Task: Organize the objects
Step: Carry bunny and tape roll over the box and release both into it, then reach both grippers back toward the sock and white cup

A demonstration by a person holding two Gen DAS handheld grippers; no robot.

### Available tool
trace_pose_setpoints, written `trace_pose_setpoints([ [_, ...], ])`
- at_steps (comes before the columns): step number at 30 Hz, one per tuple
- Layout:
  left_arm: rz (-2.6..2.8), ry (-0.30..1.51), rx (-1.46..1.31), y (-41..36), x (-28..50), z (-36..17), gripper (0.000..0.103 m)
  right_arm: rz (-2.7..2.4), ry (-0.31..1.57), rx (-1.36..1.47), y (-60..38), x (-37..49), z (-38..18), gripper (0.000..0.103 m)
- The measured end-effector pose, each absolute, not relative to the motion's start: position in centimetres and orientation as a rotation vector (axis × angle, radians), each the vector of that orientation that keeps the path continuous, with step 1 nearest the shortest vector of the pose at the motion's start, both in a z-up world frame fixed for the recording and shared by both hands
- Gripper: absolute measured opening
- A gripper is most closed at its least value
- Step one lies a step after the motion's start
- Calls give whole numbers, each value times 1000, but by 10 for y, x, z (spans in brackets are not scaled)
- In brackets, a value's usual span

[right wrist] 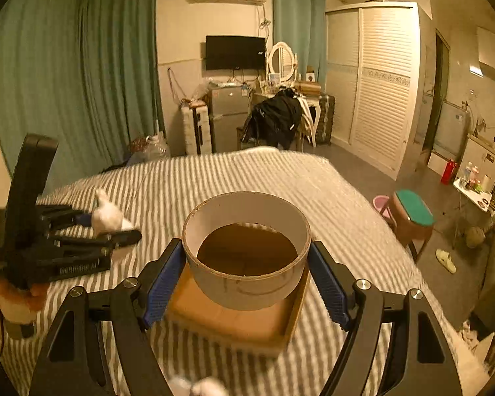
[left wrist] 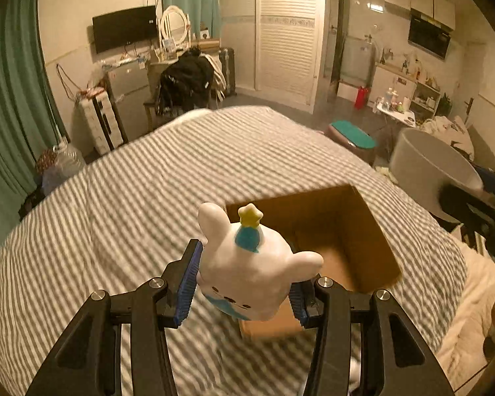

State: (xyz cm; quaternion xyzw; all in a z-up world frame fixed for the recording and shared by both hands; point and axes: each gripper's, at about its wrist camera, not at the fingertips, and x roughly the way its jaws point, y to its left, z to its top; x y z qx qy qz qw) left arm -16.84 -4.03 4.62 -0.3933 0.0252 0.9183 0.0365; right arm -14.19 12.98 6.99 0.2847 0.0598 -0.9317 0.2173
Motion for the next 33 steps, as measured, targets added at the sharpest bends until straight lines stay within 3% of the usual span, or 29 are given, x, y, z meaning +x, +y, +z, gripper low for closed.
trace_pose_setpoints([
  [3,2770,69,-1199,-33,-194,32,48,-2575,185,838,113,-188,67,76],
  [10,2641,84,-1314,-22,-232,-35,49,-2515,233,1077,92,-255,-6,76],
  [20,2617,99,-1359,-11,-237,-70,49,-2466,222,1174,102,-274,-61,77],
  [22,2613,87,-1364,-8,-234,-69,51,-2473,212,1161,103,-270,-58,78],
  [24,2599,74,-1368,-8,-230,-63,58,-2486,177,1153,110,-272,-54,88],
  [26,2617,71,-1358,-7,-221,-53,81,-2515,135,1144,116,-262,-42,90],
  [33,2698,67,-1274,-11,-183,-5,85,-2598,137,1048,136,-222,21,90],
])
